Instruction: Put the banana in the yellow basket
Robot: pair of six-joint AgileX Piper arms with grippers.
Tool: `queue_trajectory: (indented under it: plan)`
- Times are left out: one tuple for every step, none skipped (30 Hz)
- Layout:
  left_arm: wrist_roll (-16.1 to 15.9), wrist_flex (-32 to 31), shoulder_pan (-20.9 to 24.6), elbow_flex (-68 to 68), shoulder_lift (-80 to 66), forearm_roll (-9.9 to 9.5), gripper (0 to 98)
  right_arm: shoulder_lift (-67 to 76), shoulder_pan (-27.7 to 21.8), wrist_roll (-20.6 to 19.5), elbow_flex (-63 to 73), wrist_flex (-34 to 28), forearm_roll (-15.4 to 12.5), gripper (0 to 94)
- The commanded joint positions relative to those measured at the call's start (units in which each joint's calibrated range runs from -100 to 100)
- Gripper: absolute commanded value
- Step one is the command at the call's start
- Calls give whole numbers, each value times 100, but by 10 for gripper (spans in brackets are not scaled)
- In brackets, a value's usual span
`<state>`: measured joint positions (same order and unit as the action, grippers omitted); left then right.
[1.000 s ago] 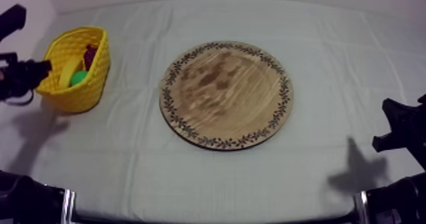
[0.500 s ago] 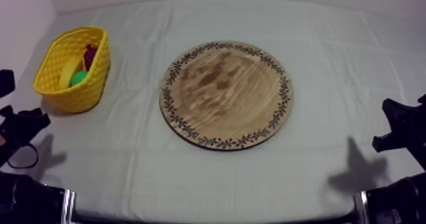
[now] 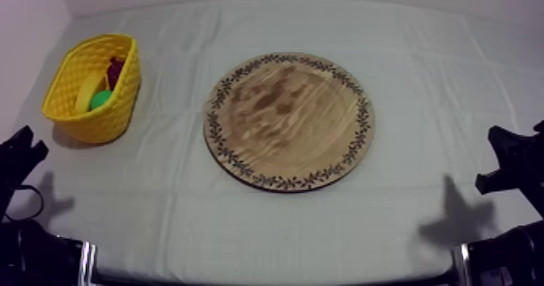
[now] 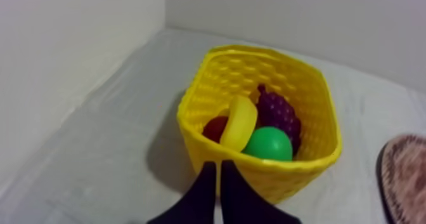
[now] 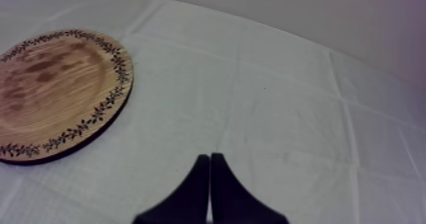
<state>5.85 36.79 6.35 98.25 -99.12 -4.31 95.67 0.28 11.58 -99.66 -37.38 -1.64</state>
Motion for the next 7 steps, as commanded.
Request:
queue_trajectory:
  plan:
    - [518, -11, -6, 7, -34, 5, 1, 0, 3, 2, -1, 4, 1, 3]
    - [516, -13, -22, 11, -45, 8, 1, 0, 3, 2, -1, 4, 1, 3]
    - [509, -16, -47, 17, -53, 9, 1, 0, 3, 2, -1, 4, 1, 3]
    - [498, -24, -77, 21, -58, 11, 1, 0, 3, 2, -1, 4, 1, 3]
    - [488, -34, -113, 27, -62, 11, 1, 0, 3, 2, -1, 4, 1, 3]
    - [479, -46, -149, 34, -65, 12, 1, 0, 3, 2, -1, 4, 1, 3]
    - [474, -76, -177, 46, -66, 12, 1, 0, 3, 2, -1, 4, 1, 3]
